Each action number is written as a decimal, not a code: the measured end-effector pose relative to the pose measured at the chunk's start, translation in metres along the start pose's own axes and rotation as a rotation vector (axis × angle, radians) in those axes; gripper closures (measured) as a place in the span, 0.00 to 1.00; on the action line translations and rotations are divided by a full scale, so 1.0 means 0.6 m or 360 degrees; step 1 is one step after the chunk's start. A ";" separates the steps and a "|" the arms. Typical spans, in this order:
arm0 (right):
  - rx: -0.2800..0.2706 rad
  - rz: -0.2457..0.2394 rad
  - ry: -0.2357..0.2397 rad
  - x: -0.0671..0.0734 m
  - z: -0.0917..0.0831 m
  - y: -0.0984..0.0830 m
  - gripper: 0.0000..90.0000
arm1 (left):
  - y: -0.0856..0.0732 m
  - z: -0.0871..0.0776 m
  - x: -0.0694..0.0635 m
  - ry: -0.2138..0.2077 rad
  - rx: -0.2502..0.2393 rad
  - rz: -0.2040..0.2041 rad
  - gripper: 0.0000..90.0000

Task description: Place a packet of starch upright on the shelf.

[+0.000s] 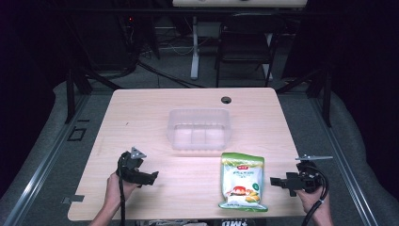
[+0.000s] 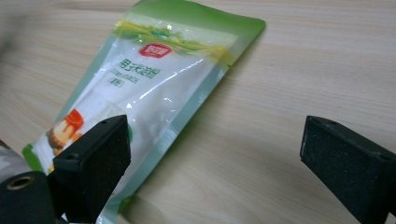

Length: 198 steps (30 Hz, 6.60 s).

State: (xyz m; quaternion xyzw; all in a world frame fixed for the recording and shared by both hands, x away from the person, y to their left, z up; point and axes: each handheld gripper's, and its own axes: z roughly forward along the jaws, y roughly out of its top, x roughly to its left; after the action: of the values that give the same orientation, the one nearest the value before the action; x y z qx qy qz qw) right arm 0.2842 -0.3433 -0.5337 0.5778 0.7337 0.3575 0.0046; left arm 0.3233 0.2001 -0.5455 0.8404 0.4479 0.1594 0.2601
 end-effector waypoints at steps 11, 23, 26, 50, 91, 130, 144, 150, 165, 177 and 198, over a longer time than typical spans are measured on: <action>0.0059 0.0052 0.0092 0.012 0.033 0.025 0.13 | 0.002 0.002 -0.005 0.0000 0.0021 0.0049 0.06; 0.0091 0.0133 0.0134 0.011 0.061 0.043 0.20 | 0.002 0.005 -0.008 0.0000 0.0036 0.0069 0.06; 0.0091 0.0164 0.0123 0.010 0.068 0.045 0.21 | 0.002 0.005 -0.008 0.0002 0.0036 0.0074 0.06; 0.0222 0.0257 0.0063 0.016 0.113 0.067 0.35 | 0.002 0.006 -0.011 0.0001 0.0036 0.0097 0.07; -0.0034 -0.0012 0.0108 0.059 0.076 0.084 1.00 | 0.003 0.003 -0.009 0.0012 0.0015 0.0126 0.09; -0.0442 -0.0337 0.0191 0.170 -0.015 0.097 1.00 | 0.004 0.005 -0.008 0.0014 0.0007 0.0128 0.09; -0.0448 -0.0393 0.0185 0.200 -0.021 0.105 1.00 | 0.005 0.001 -0.006 0.0016 -0.0026 0.0120 0.09; -0.0452 -0.0411 0.0191 0.212 -0.023 0.110 1.00 | 0.007 -0.001 -0.005 0.0003 -0.0047 0.0107 0.09; -0.0493 -0.0430 0.0214 0.230 -0.042 0.124 1.00 | 0.015 -0.009 -0.008 0.0015 -0.0134 0.0101 0.08; -0.0515 -0.0425 0.0198 0.243 -0.046 0.142 1.00 | 0.002 -0.016 0.001 0.0032 -0.0163 0.0096 0.06; -0.0597 -0.0408 0.0205 0.265 -0.049 0.197 1.00 | 0.004 -0.015 0.001 0.0036 -0.0188 0.0114 0.06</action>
State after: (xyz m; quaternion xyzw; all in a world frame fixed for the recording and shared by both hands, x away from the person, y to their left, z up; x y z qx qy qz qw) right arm 0.3187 -0.2140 -0.3849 0.4451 0.7205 0.5201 0.1105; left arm 0.3208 0.2024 -0.5369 0.8373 0.4102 0.2043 0.2982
